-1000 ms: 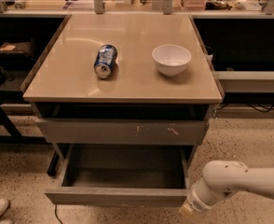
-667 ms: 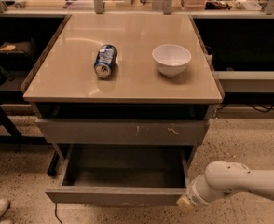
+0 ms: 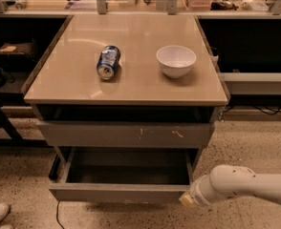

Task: Close middle drawer

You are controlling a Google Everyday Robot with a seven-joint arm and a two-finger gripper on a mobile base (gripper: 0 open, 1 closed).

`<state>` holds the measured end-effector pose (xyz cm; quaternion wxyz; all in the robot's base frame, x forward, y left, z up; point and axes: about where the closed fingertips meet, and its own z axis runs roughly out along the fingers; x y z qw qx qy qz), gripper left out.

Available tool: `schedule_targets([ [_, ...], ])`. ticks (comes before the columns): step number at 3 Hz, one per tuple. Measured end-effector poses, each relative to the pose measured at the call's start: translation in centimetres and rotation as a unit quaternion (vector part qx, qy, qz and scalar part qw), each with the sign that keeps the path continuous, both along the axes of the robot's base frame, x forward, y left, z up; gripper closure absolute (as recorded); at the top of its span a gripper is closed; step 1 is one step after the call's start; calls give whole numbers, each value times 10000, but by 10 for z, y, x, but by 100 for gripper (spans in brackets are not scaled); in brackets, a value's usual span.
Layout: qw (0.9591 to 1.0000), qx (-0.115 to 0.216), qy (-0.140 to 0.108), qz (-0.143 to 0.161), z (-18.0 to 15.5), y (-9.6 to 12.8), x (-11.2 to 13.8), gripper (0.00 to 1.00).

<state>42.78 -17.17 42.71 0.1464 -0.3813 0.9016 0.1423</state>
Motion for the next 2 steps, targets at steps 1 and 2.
schedule_targets([
  [1,10000,13,-40,-20,0,0,1,100],
  [2,9993,136,-266,-210,-9,3,24,100],
])
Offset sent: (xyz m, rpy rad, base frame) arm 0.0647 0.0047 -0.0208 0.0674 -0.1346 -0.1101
